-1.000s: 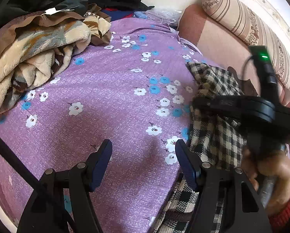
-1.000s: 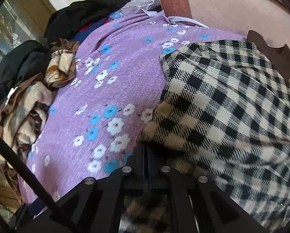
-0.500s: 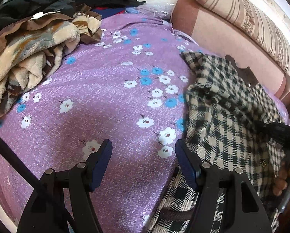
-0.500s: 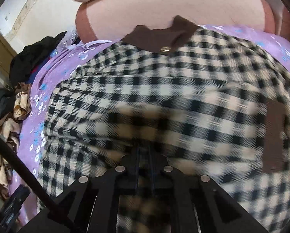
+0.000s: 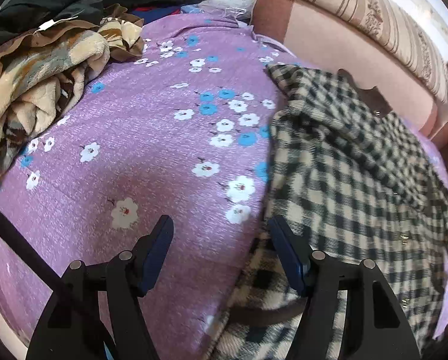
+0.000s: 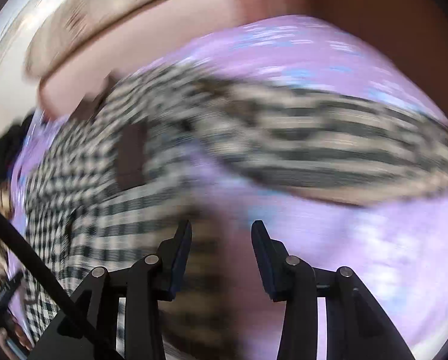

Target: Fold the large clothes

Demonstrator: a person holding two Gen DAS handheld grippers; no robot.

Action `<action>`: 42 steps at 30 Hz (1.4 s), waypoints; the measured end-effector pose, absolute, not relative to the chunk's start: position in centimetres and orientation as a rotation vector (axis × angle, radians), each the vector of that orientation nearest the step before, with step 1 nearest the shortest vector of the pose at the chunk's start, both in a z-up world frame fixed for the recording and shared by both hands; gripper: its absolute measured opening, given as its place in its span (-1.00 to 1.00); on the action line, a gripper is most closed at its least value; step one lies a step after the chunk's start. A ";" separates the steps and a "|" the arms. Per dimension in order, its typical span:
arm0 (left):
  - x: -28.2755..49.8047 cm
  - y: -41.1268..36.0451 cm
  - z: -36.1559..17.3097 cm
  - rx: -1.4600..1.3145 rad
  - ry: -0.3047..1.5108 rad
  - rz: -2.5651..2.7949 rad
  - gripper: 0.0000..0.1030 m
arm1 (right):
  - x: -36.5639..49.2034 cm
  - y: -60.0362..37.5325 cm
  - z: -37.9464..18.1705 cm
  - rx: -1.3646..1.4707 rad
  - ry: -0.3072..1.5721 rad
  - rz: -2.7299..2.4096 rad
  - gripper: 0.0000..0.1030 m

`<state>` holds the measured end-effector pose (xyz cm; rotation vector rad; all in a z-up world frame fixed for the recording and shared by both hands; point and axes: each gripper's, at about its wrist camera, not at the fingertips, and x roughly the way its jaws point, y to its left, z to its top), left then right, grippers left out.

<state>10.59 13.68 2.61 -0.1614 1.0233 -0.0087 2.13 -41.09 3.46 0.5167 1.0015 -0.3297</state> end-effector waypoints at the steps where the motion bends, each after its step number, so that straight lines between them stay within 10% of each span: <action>1: 10.4 13.6 2.8 -0.166 1.020 -0.018 0.28 | 0.6 -42.6 4.0 0.535 0.980 -0.367 -0.10; 18: 3.9 9.5 7.1 -0.123 0.913 -0.095 0.28 | -8.2 -60.3 2.3 1.023 0.697 -0.573 0.15; 22: 3.0 8.5 7.9 -0.090 0.909 -0.080 0.28 | -6.4 -60.9 2.0 1.049 0.703 -0.497 -0.89; 42: 5.5 5.2 6.6 -0.048 0.908 -0.142 0.28 | -0.2 -55.7 8.8 0.782 0.718 -0.478 -0.91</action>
